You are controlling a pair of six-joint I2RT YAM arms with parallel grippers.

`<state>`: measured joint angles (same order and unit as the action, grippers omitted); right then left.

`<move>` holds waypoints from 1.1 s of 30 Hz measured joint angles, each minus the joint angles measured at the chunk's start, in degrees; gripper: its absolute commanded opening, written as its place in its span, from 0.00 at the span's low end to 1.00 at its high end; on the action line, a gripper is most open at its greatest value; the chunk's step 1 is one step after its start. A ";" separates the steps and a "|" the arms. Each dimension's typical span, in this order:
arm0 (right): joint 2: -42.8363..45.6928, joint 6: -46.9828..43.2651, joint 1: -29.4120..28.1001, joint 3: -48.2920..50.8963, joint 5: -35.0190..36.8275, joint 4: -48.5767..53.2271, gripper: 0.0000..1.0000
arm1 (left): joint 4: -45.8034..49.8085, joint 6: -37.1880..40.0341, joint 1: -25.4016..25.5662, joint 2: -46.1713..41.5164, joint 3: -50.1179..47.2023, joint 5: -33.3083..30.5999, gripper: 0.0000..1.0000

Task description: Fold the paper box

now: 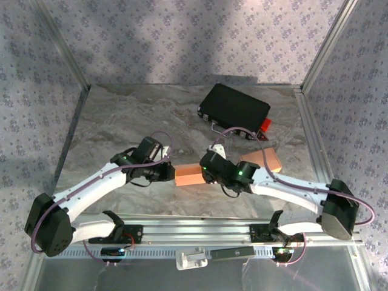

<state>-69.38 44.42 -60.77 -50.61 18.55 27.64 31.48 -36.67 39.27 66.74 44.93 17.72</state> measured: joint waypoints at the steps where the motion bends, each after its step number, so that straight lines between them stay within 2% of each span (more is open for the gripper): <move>1: 1.33 0.50 -0.31 0.22 0.00 -0.04 0.41 | -0.04 -0.11 0.24 -0.02 0.00 -0.31 0.12; 5: 6.86 4.31 -0.87 1.81 -0.39 -0.68 0.44 | -0.04 -0.59 1.22 -0.02 0.00 -1.11 0.12; 8: 10.62 9.60 -0.87 2.86 0.07 -0.13 0.55 | -0.02 -0.98 1.70 0.00 0.00 -1.73 0.12; 12: 16.33 20.61 -0.70 3.98 1.55 0.50 0.59 | -0.02 -1.40 2.25 0.00 0.00 -2.16 0.12; 15: 18.53 30.60 0.26 4.92 2.29 -0.04 0.71 | -0.02 -1.49 2.56 0.00 0.00 -2.34 0.12; 20: 14.78 41.09 3.78 5.14 0.07 -2.25 0.79 | 0.00 -1.60 2.78 0.02 0.00 -2.60 0.12; 24: 11.21 47.39 7.74 5.18 -4.13 -3.74 0.81 | 0.00 -1.60 2.86 0.02 0.00 -2.78 0.12; 33: 5.97 51.69 13.55 7.34 -13.16 -11.82 0.77 | 0.44 -1.57 2.89 0.00 0.00 -2.80 0.13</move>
<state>-63.42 96.12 -47.22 -43.27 5.39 15.81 31.92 -38.24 42.15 66.74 44.93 14.92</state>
